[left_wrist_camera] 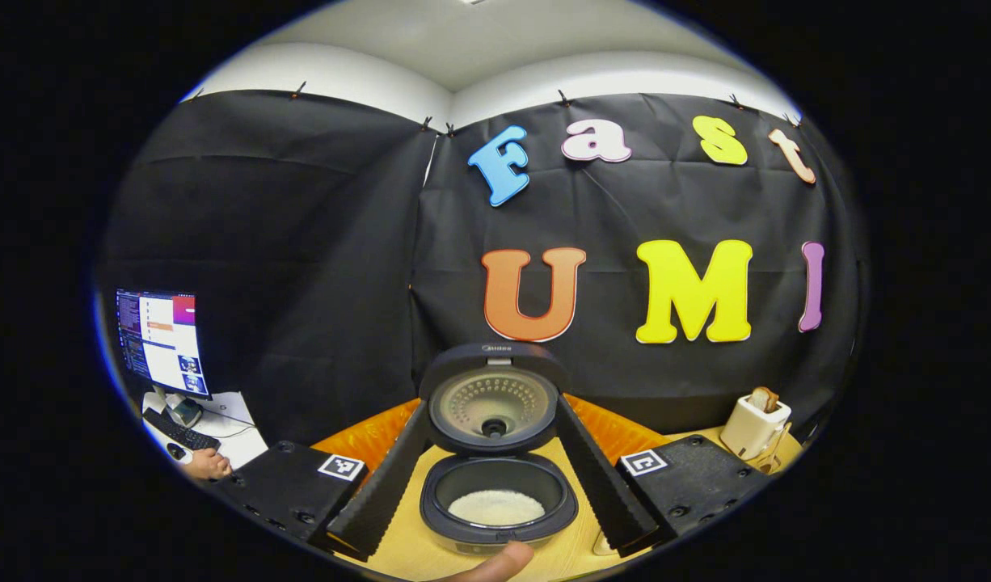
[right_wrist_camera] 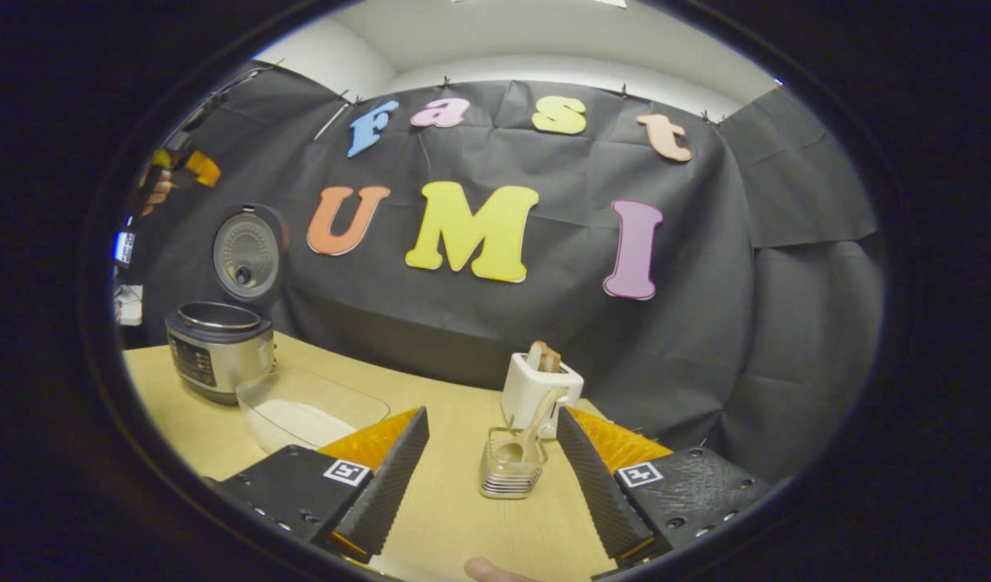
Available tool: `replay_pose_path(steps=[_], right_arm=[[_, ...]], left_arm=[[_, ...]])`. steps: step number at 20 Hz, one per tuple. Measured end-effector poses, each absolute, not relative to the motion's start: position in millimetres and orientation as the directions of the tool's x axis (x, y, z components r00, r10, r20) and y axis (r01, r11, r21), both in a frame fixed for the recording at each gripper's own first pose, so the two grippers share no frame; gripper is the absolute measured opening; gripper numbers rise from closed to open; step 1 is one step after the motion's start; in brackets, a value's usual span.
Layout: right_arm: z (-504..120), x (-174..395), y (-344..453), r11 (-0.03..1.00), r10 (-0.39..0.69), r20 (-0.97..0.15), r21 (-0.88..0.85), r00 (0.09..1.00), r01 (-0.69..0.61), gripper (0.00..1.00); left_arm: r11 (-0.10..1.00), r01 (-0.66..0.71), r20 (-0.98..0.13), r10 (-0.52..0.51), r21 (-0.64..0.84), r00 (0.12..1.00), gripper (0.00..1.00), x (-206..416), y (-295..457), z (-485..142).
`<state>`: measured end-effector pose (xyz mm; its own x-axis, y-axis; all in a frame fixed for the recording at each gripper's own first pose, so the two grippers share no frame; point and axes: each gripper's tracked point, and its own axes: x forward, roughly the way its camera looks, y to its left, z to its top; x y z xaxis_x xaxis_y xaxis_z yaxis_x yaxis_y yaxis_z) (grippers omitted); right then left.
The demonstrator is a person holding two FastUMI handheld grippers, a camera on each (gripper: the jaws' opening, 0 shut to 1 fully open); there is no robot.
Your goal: Close the left gripper, press the button to open the rice cooker; take a wooden spoon from the chopstick holder with the right hand, scoop a spoonful of rice and pour it into the rice cooker, then put the wooden spoon back into the chopstick holder.
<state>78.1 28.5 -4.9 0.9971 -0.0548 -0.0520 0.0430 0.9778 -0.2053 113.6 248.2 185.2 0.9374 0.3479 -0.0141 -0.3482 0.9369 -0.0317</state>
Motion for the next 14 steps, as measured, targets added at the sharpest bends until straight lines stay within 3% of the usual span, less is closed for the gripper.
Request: replay_pose_path(steps=[7, 14], right_arm=[[-25.7, 80.2, 35.2, 0.982, -0.009, -0.090, -0.191, 0.996, -0.008, 0.95], [-32.2, 82.0, 37.3, 0.984, 0.008, -0.102, -0.175, 0.995, -0.026, 0.95]], left_arm=[[0.926, -0.376, 0.050, 0.378, -0.033, 0.925, 0.99, 187.4, 281.8, 241.6], [0.936, -0.347, 0.016, 0.346, 0.055, 0.938, 0.99, 269.9, 280.5, 237.2]])
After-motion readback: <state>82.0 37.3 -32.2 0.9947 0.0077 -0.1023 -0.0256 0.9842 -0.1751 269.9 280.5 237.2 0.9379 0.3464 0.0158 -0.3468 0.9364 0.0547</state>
